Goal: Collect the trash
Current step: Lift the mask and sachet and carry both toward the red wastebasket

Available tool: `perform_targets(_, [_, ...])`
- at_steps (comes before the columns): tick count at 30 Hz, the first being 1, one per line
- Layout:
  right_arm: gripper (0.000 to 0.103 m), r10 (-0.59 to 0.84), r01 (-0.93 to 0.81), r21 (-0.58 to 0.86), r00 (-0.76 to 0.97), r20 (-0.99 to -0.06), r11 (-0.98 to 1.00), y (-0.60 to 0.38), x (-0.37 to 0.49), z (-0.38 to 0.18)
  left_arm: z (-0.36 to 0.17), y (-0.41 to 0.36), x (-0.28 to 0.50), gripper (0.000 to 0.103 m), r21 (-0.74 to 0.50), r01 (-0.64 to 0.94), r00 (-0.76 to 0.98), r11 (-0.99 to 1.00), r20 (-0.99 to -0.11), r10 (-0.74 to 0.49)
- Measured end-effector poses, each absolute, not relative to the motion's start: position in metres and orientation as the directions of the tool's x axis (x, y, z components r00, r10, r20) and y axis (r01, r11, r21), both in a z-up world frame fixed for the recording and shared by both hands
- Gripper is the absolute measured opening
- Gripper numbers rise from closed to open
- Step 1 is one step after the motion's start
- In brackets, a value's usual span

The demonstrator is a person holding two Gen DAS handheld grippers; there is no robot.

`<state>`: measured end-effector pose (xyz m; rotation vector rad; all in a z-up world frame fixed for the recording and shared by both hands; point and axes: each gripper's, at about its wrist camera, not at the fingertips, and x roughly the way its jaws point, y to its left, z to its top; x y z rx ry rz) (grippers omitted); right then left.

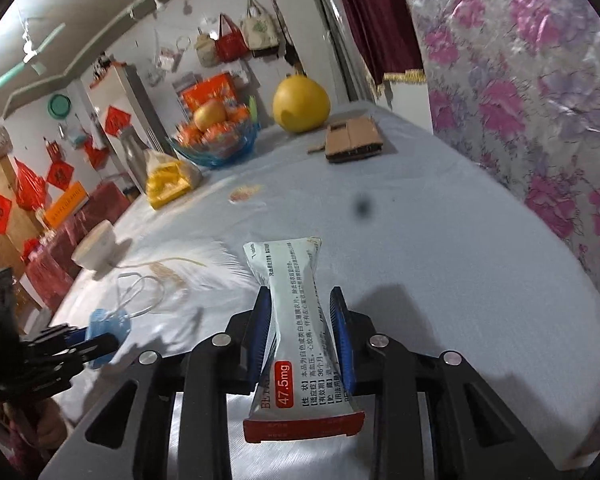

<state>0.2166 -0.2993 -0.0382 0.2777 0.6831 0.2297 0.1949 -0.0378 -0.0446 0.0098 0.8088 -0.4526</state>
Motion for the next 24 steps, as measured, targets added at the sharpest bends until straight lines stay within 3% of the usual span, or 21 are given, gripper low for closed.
perform_targets(24, [0.030,0.209,-0.120,0.242,0.897,-0.389,0.963,-0.335,0.032,0.048,0.031,-0.041,0.096,0.033,-0.166,0.432,0.723,0.887,-0.524,-0.450])
